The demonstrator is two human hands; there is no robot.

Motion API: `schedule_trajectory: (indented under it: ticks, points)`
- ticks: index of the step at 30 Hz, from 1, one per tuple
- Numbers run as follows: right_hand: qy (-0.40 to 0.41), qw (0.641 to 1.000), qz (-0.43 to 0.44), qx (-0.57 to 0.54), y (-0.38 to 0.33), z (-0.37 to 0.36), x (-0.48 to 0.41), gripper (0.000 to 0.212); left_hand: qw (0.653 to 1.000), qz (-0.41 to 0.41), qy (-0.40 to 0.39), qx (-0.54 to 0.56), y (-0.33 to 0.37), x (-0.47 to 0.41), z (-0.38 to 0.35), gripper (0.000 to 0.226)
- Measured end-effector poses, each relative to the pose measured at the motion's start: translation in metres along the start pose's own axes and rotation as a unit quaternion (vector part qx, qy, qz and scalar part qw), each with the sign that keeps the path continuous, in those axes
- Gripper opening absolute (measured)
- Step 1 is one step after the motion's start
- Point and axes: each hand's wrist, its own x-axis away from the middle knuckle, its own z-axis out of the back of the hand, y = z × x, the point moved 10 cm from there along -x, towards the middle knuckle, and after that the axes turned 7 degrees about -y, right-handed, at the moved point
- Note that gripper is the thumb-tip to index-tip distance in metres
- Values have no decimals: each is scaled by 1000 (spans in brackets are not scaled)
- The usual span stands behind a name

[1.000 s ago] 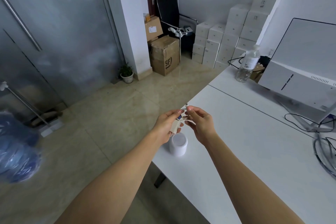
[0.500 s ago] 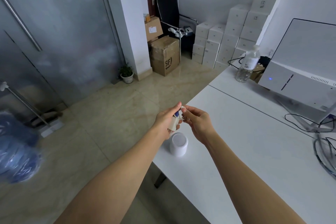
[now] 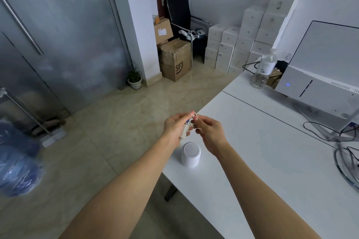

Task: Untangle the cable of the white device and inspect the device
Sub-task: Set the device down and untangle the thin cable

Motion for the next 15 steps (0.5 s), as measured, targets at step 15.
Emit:
schedule_trajectory:
  ticks: [15]
  points:
    - [26,987,-29,-156,5,0,1,16,999,-25,-3,49,1,4,3,14]
